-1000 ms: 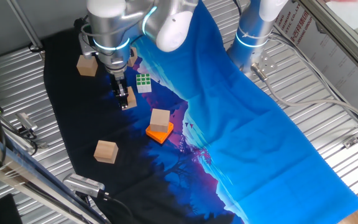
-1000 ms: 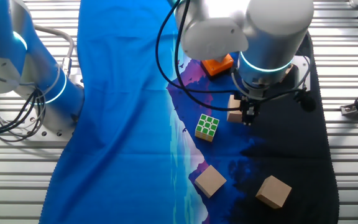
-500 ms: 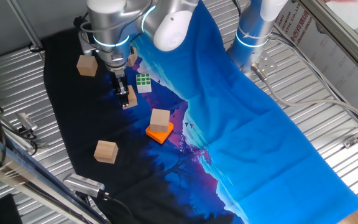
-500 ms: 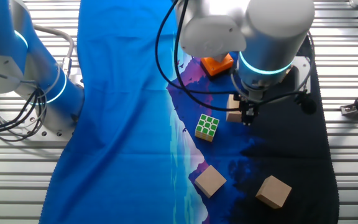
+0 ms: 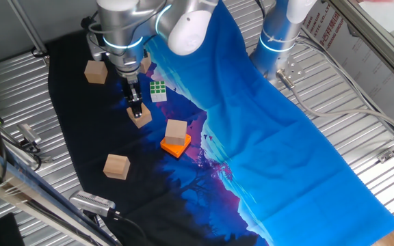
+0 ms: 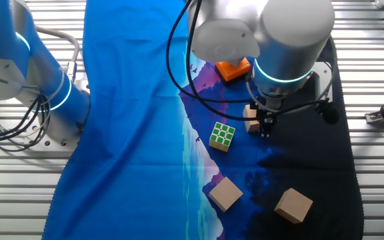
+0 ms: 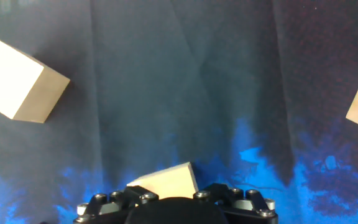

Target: Stack the blocks in a vertical line of five

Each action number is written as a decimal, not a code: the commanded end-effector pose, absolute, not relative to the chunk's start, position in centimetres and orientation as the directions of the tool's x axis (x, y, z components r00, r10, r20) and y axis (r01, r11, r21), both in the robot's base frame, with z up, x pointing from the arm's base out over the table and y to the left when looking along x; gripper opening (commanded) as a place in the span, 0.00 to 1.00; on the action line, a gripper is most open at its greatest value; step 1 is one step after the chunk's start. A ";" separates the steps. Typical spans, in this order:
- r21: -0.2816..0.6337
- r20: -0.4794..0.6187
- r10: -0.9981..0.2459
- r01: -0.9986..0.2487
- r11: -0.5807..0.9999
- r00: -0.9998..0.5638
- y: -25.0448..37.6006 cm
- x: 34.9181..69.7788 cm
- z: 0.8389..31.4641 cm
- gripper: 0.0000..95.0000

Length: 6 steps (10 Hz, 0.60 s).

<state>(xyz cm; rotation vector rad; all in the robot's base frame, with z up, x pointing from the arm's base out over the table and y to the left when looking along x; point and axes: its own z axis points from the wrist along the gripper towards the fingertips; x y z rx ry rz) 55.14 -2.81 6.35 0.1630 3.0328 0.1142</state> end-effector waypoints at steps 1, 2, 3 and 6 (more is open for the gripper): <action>0.079 -0.097 0.069 0.061 0.995 -0.993 -3.4 55.1 6.5 0.60; 0.073 -0.100 0.029 0.022 0.997 -0.995 -4.1 55.0 6.9 0.60; 0.061 -0.100 -0.017 -0.023 0.998 -0.995 -5.3 54.8 7.5 0.60; 0.054 -0.098 -0.031 -0.036 0.998 -0.995 -8.1 54.1 9.3 0.60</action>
